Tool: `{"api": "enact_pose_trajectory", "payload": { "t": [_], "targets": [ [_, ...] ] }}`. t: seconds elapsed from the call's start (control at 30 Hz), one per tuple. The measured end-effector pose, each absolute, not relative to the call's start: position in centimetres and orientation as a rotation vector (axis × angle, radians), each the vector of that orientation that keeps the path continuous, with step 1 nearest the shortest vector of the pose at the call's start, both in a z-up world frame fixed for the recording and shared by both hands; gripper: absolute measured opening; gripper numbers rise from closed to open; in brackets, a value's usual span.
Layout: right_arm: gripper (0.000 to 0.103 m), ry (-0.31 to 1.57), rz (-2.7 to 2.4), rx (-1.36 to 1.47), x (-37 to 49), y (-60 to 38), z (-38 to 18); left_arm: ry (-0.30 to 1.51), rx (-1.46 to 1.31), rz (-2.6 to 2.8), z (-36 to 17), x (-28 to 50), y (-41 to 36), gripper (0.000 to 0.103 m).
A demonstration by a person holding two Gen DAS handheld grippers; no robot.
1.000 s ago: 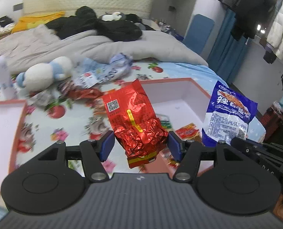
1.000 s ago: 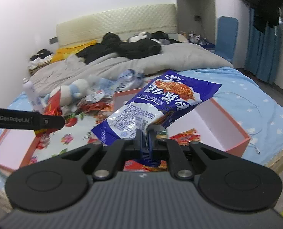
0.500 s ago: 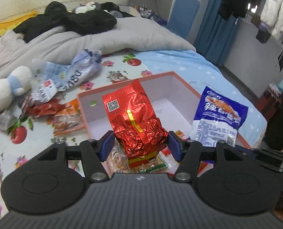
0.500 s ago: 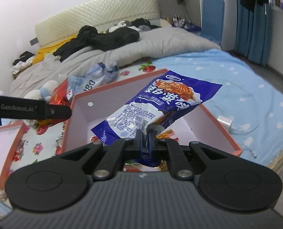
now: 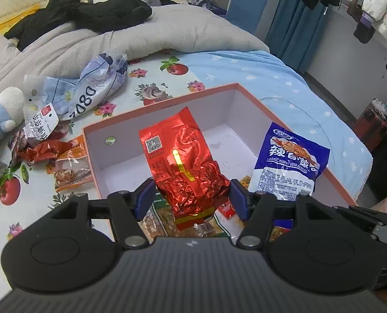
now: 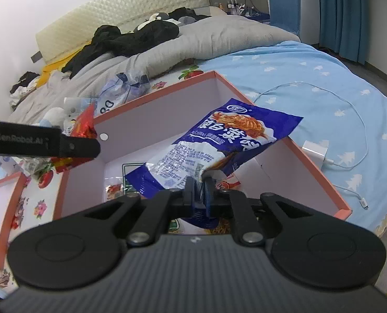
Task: Organize snacks
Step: 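Open both grippers to drop the bags into the deep box, then withdraw both tools and move them toward the remaining snack pile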
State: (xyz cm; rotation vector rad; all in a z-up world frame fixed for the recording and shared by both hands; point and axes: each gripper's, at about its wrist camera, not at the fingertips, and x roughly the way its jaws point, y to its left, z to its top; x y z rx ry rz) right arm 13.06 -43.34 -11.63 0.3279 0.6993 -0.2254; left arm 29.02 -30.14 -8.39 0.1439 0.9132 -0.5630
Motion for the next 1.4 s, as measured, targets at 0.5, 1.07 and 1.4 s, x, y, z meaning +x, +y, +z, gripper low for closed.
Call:
{"api": "enact_pose_trajectory", "payload": {
  "t": [0.5,1.07,1.4],
  "targets": [
    [0.053,0.617,-0.213,0.323,9.2,-40.8,-7.7,0.828,0.114,-0.552,-3.6,24.1,-25.4,0.078],
    [0.064,0.571,-0.129,0.242,4.4,-32.9,-4.0,0.742,0.037,-0.468,0.3,15.0,-14.7,0.078],
    [0.064,0.572,-0.035,0.255,3.3,-28.6,-4.0,0.742,-0.003,-0.388,-0.1,11.6,-9.0,0.078]
  ]
}}
